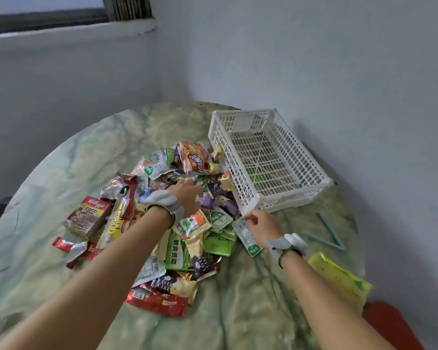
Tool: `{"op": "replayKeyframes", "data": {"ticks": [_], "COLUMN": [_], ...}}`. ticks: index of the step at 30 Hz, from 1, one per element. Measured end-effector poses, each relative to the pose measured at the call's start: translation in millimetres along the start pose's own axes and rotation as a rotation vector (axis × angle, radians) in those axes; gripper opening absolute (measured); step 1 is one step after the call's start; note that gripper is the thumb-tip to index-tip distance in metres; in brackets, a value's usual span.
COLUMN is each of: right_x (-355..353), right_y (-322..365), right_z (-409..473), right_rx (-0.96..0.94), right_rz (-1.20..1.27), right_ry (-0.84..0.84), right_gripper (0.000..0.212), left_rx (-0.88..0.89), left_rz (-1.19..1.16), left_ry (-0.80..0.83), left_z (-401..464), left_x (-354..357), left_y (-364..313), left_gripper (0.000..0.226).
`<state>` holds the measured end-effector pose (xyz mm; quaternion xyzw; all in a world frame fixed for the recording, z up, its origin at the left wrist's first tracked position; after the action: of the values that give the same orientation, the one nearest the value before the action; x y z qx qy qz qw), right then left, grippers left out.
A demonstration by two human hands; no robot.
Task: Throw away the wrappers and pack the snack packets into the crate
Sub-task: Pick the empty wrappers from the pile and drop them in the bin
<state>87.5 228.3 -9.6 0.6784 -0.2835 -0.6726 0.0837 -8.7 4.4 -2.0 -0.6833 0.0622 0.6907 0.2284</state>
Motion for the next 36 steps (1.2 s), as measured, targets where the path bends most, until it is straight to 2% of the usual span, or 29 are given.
{"op": "replayKeyframes", "data": {"ticks": [4, 9, 12, 15, 17, 19, 22, 24, 28, 31, 34, 36], "right_x": [23.2, 53.7, 65.6, 76.5, 80.4, 82.8, 85.9, 89.2, 99.4, 110.9, 129.8, 134.3], "right_y": [-1.0, 10.9, 10.7, 5.3, 2.8, 0.7, -0.2, 3.4, 13.7, 30.1, 55.4, 65.9], "right_z": [17.2, 47.7, 65.8, 78.6, 80.5, 82.9, 88.1, 91.7, 100.9, 108.1, 117.9, 130.1], "right_rx": [-0.004, -0.009, 0.012, 0.042, 0.041, 0.041, 0.069, 0.071, 0.041, -0.055, -0.147, -0.19], "right_rz": [0.037, 0.19, 0.234, 0.249, 0.243, 0.239, 0.209, 0.173, 0.216, 0.205, 0.195, 0.168], "right_ry": [0.009, -0.13, -0.214, -0.216, -0.219, -0.217, -0.2, -0.201, -0.161, -0.158, -0.151, -0.162], "right_gripper": [0.025, 0.035, 0.044, 0.049, 0.048, 0.047, 0.043, 0.04, 0.037, 0.031, 0.032, 0.032], "left_rx": [-0.089, -0.281, -0.312, -0.328, -0.346, -0.372, -0.439, -0.504, -0.654, -0.731, -0.788, -0.806], "left_rz": [-0.045, -0.097, -0.083, -0.088, -0.102, -0.116, -0.219, -0.362, -0.561, -0.604, -0.606, -0.535], "left_ry": [-0.024, -0.051, -0.038, -0.015, -0.026, -0.062, -0.183, -0.236, -0.292, -0.358, -0.385, -0.384], "left_z": [18.9, 49.8, 68.5, 85.2, 89.4, 91.6, 87.8, 83.0, 72.5, 57.7, 36.9, 28.0], "left_x": [26.4, 51.4, 69.4, 85.1, 87.6, 87.3, 79.7, 68.6, 40.0, 23.1, 18.0, 18.5], "left_y": [-11.2, -19.2, -19.8, -17.2, -17.6, -18.3, -12.9, -1.6, 34.7, 69.1, 107.0, 120.0], "left_gripper": [0.039, 0.051, 0.051, 0.049, 0.045, 0.03, 0.012, 0.007, 0.015, 0.024, 0.019, 0.035]}}
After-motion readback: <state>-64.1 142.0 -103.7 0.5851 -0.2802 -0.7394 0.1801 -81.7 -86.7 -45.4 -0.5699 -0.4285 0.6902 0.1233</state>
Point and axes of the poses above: each hand's wrist, its own z-axis towards the middle knuckle, its own x-axis out of the palm, y = z × x, the point moved 1 cm from there along z, towards the middle knuckle, and after that the axes turned 15 degrees about -y, right-handed, at the moved point
